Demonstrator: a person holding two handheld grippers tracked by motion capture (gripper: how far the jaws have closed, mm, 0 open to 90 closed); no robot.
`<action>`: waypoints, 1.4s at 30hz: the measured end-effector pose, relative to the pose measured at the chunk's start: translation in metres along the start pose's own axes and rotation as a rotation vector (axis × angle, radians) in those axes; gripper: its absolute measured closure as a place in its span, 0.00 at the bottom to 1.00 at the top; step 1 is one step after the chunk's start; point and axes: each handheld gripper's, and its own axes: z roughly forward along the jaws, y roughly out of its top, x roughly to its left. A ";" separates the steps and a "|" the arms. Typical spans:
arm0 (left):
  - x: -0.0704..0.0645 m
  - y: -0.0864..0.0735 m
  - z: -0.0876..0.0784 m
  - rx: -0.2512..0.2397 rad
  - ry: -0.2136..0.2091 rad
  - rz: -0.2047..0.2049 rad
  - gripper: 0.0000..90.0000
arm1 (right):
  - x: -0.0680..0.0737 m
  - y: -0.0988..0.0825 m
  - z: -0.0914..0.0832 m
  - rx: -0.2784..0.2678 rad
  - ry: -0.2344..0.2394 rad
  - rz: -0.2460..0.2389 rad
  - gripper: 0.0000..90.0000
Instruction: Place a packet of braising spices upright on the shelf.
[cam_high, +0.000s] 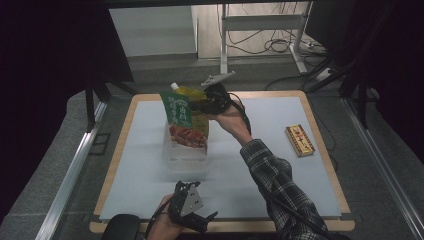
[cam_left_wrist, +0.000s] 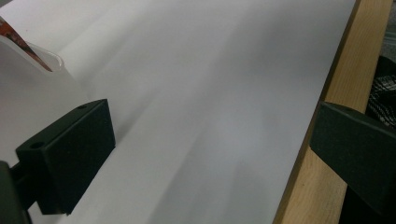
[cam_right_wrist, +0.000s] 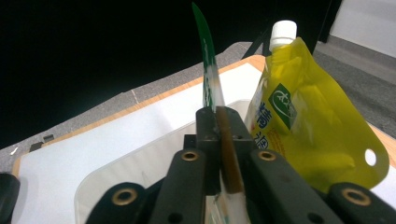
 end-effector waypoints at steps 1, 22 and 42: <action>0.000 0.000 0.000 0.000 0.001 0.000 0.00 | 0.000 -0.001 -0.001 -0.002 -0.003 -0.004 0.88; 0.000 0.000 0.001 -0.002 0.001 0.001 0.00 | -0.001 -0.011 -0.032 0.005 -0.102 -0.009 0.38; 0.000 0.000 0.002 -0.005 0.000 -0.001 0.00 | 0.003 -0.038 -0.052 0.005 -0.151 -0.047 0.20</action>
